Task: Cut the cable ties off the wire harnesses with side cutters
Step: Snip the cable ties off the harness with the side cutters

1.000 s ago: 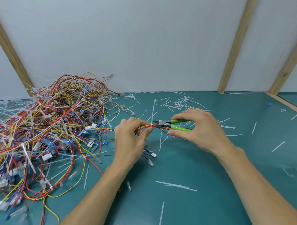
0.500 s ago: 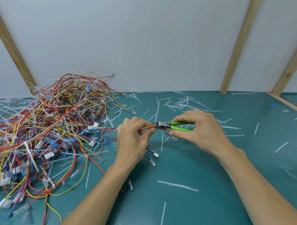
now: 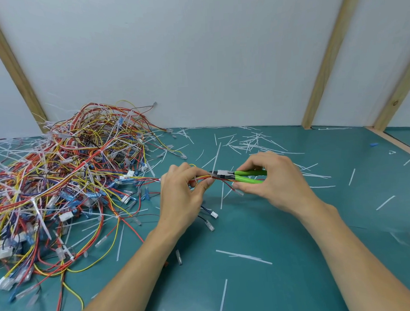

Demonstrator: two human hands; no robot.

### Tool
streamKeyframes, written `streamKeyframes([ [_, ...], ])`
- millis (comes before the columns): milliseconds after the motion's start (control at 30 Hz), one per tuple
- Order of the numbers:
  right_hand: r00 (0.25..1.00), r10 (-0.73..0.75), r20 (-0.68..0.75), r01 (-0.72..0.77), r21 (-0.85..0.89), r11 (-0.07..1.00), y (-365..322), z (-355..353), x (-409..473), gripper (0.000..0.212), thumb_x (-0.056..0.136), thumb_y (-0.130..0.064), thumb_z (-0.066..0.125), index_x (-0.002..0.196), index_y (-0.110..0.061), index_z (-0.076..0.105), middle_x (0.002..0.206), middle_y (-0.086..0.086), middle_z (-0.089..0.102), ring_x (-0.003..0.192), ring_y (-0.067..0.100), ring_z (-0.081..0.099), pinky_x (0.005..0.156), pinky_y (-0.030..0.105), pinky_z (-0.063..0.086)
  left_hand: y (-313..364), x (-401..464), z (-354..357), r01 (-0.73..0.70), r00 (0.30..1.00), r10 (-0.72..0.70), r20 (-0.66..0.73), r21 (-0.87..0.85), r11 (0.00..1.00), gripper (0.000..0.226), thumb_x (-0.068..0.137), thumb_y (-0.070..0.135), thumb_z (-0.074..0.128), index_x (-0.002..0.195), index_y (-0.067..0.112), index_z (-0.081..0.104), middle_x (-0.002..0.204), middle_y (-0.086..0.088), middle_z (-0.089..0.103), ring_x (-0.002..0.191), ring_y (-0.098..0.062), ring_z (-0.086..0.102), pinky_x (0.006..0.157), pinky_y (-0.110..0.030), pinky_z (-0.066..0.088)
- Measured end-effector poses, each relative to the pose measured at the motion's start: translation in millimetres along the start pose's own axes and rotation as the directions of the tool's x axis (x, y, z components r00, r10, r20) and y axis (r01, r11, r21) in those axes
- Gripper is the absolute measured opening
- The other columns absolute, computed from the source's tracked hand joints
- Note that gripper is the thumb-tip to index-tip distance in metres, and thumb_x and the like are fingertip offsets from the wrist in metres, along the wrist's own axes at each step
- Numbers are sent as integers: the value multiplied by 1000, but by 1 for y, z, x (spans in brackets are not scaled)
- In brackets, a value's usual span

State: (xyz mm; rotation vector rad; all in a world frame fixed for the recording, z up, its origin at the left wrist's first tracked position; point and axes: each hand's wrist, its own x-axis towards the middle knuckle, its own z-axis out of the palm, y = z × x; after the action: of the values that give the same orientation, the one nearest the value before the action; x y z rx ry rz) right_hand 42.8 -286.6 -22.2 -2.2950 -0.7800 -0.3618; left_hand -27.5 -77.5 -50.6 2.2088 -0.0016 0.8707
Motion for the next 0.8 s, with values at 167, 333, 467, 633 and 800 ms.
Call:
streamKeyframes([
  [167,1000,0,-2,0,-5,1000,-1,-1,-1,27,69,-50,89,82,-37,70,83,-19,67,86,3,57,74,35,50,1,0,-1,-8,1000,8,-2,-3,1000,11,84,20,80,84,29,74,72,9,55,76,-4,44,75,-42,40],
  [333,1000,21,-9,-21,-6,1000,-1,0,0,28,68,-53,87,82,-38,70,83,-17,67,86,3,59,74,37,52,2,0,-1,-9,1000,9,-2,-17,1000,11,84,20,80,85,30,75,72,10,54,77,-6,44,75,-43,40],
  [467,988,101,-118,-84,145,986,-1,4,1,24,75,-48,86,85,-34,70,83,-19,69,82,3,64,74,30,52,3,0,-2,-4,1000,3,-23,-43,999,4,86,23,78,85,26,76,71,12,53,78,-12,46,75,-45,41],
  [633,924,332,-192,-222,438,871,-1,0,6,21,88,-49,75,93,-30,68,91,-17,72,83,11,69,74,32,53,6,2,-4,29,995,-40,-90,-127,992,4,89,25,76,86,27,74,69,6,52,76,-21,47,72,-43,41],
  [800,922,377,-94,-272,538,798,-1,1,6,17,89,-34,79,99,-22,71,95,-10,75,82,9,69,74,24,52,4,4,-8,101,977,-146,-155,-270,958,3,91,24,74,88,24,74,68,9,48,69,-16,43,66,-30,35],
])
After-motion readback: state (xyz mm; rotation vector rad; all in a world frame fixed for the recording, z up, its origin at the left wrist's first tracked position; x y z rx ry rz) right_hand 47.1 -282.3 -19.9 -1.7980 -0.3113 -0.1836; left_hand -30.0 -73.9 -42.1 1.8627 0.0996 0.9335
